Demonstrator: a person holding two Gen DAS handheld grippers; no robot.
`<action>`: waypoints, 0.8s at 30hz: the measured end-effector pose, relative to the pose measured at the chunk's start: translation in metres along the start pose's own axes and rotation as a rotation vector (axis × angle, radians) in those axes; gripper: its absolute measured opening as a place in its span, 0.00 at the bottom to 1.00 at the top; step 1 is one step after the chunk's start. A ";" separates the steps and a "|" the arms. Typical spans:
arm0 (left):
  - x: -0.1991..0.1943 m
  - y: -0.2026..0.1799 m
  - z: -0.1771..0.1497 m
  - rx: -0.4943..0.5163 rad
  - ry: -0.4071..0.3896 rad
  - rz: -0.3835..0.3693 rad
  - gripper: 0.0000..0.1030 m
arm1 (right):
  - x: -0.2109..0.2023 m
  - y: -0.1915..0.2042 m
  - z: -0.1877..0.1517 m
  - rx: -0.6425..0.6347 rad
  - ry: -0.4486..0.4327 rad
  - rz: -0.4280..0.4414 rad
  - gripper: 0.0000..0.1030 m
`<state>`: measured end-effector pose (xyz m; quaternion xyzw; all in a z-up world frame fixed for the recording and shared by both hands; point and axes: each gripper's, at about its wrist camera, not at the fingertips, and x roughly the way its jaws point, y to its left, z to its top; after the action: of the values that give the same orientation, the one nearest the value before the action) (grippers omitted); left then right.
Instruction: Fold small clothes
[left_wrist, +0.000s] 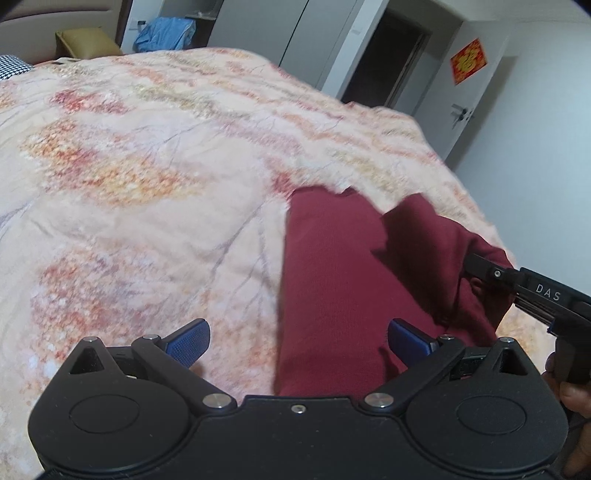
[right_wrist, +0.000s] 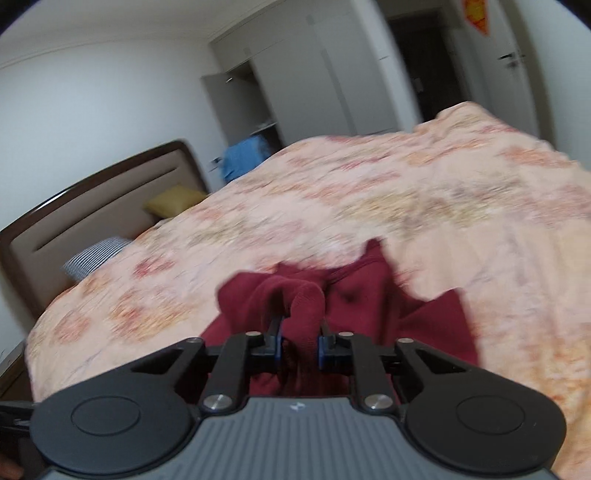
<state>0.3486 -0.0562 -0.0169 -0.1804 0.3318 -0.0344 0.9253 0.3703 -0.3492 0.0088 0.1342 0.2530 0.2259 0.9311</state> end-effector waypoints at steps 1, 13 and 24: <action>-0.001 -0.001 0.001 -0.002 -0.009 -0.006 0.99 | -0.005 -0.006 0.003 0.012 -0.020 -0.012 0.16; 0.017 -0.009 -0.013 0.029 0.080 0.012 0.99 | -0.012 -0.076 -0.013 0.204 0.001 -0.083 0.22; 0.012 -0.002 -0.010 -0.016 0.071 -0.011 0.99 | -0.088 -0.045 -0.052 0.028 -0.042 -0.075 0.62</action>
<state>0.3517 -0.0636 -0.0307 -0.1886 0.3637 -0.0432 0.9112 0.2904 -0.4238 -0.0149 0.1421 0.2415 0.1846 0.9420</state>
